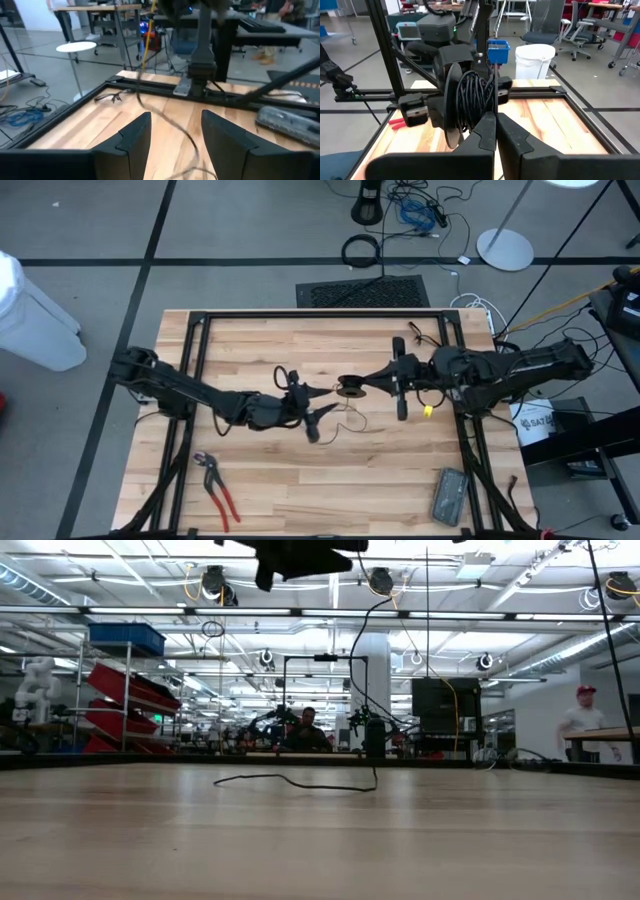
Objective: Coil cords
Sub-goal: Uncoil the black wire from the black spool
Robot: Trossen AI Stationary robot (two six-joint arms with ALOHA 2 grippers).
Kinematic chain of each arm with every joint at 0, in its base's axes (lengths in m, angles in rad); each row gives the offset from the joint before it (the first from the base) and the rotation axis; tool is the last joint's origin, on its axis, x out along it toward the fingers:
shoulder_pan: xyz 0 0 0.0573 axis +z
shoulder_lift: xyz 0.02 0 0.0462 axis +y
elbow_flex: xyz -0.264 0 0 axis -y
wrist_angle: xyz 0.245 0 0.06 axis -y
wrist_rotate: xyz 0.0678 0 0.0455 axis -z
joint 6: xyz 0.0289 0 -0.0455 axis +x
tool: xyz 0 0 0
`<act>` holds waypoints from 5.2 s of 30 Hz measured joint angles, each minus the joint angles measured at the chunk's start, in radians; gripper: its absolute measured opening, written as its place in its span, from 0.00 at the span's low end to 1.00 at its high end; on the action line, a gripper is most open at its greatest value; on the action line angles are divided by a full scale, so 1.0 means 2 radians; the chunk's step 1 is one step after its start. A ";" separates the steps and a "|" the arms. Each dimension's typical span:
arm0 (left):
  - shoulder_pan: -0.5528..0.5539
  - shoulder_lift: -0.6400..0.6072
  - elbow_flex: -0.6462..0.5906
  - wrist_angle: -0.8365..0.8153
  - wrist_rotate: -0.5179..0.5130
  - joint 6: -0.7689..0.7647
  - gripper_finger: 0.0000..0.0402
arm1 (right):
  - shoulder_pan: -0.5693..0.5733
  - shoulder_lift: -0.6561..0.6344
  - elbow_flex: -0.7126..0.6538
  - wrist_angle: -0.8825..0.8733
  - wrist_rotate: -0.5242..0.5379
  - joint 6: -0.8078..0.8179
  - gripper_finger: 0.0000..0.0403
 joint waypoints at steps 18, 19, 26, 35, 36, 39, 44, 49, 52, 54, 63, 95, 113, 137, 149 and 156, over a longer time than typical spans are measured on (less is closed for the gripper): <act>0.026 0.047 0.000 0.027 0.057 -0.027 0.45 | 0.000 0.012 0.000 0.009 0.000 -0.004 0.00; 0.026 0.047 0.000 0.027 0.067 -0.028 0.45 | 0.000 0.012 0.000 0.009 0.000 -0.004 0.00; 0.027 0.047 0.000 0.024 0.100 -0.053 0.45 | 0.000 0.012 0.000 0.012 0.000 -0.004 0.00; 0.033 0.047 0.000 0.005 0.100 -0.056 0.45 | 0.000 0.012 0.000 0.012 0.000 -0.004 0.00; 0.033 0.047 0.000 0.005 0.100 -0.063 0.45 | 0.000 0.012 0.000 0.012 0.000 -0.005 0.00; 0.033 0.047 0.000 0.005 0.103 -0.078 0.45 | 0.000 0.012 0.000 0.012 0.000 -0.005 0.00; 0.033 0.047 0.000 0.005 0.118 -0.079 0.45 | 0.000 0.012 0.000 0.012 0.000 -0.006 0.00; 0.033 0.061 0.000 0.007 0.118 -0.079 0.45 | 0.000 0.012 0.000 0.013 0.000 -0.008 0.00; 0.033 0.072 0.000 0.011 0.118 -0.079 0.45 | 0.000 0.012 0.000 0.017 0.000 -0.012 0.00; 0.035 0.076 0.000 0.018 0.118 -0.075 0.45 | 0.000 0.012 0.000 0.022 0.000 -0.016 0.00; 0.036 0.075 0.000 0.024 0.115 -0.049 0.44 | 0.000 0.012 0.000 0.023 0.000 -0.019 0.00; 0.034 -0.035 0.000 -0.142 0.107 -0.026 0.01 | 0.000 0.012 0.000 0.013 0.000 -0.021 0.00; -0.073 -0.178 0.000 -0.161 -0.028 0.015 0.00 | 0.000 0.025 0.000 0.016 0.002 -0.024 0.00; -0.073 -0.021 0.048 0.048 0.104 0.067 0.00 | -0.011 0.104 0.000 0.128 0.071 -0.038 0.00; -0.055 0.096 0.131 0.015 0.184 0.065 0.00 | -0.010 0.102 0.000 0.128 0.081 -0.049 0.00; -0.039 0.132 0.161 -0.028 0.217 0.029 0.00 | -0.010 0.101 0.000 0.129 0.081 -0.051 0.00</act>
